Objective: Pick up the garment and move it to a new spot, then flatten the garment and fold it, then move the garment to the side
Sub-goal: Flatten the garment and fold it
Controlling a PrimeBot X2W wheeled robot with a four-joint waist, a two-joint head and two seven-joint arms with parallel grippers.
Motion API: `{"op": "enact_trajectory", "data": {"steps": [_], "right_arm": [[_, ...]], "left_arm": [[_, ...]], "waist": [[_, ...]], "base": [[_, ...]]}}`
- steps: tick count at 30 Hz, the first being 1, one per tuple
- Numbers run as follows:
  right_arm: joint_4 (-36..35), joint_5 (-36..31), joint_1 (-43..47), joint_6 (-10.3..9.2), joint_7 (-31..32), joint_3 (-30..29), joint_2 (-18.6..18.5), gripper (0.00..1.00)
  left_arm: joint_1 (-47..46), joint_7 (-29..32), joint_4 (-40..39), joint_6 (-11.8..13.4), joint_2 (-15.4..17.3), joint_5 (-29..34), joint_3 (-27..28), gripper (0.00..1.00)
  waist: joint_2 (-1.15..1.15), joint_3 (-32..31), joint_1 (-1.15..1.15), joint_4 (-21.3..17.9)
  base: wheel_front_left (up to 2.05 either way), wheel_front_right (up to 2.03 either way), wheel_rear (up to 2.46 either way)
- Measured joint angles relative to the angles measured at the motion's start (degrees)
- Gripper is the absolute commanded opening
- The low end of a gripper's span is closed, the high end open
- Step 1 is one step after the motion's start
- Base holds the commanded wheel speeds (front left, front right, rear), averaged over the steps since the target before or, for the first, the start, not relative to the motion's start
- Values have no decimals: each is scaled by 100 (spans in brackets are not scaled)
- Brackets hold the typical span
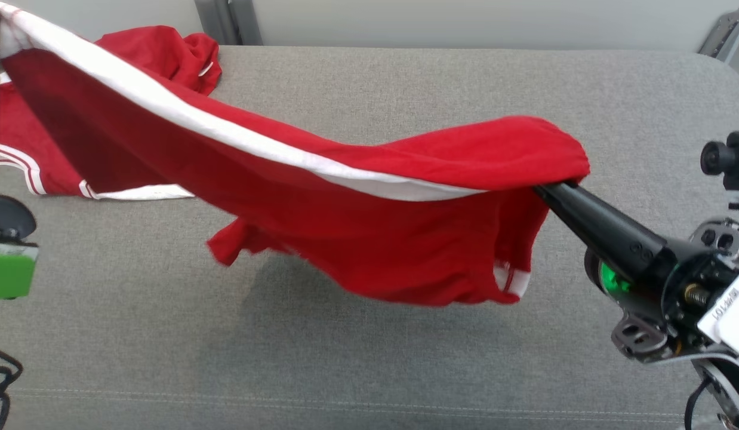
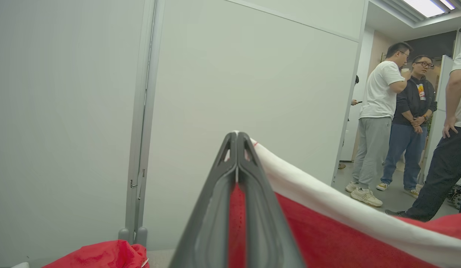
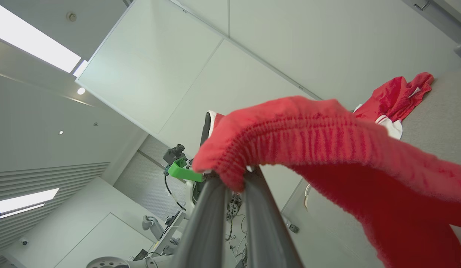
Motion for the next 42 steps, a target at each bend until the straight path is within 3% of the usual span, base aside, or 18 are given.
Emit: {"op": "enact_trajectory", "data": {"steps": [5, 9, 15, 20, 29, 42], "right_arm": [[-672, -1, 558, -58, -230, -37, -13, 0], [-862, 1, 1012, -182, -475, -119, 47, 0], [-530, 43, 1677, -244, -743, -129, 118, 0], [-148, 34, 1727, -245, -916, -238, 187, 0], [673, -81, 771, -288, -1212, -393, 582, 0], [1700, -420, -912, -301, -1258, -189, 847, 0]], "left_arm": [[348, 189, -627, 109, 230, -55, 495, 0], [708, 419, -823, 171, 235, -252, 661, 0], [1097, 658, -595, 172, -11, -615, 219, 0], [1070, 709, -248, 172, -143, -636, 11, 0], [-135, 801, 388, 145, -330, -650, -267, 0], [-1652, 910, 1497, -75, -635, -601, -605, 0]], "waist": [[0, -63, 0, -12], [0, 78, 0, -40], [0, 451, 0, -98], [0, 815, 0, -177], [0, 1582, 0, -453], [0, 2573, 0, -685]], "base": [[0, 0, 0], [0, 0, 0], [0, 0, 0], [0, 0, 0], [0, 0, 0], [0, 0, 0]]}}
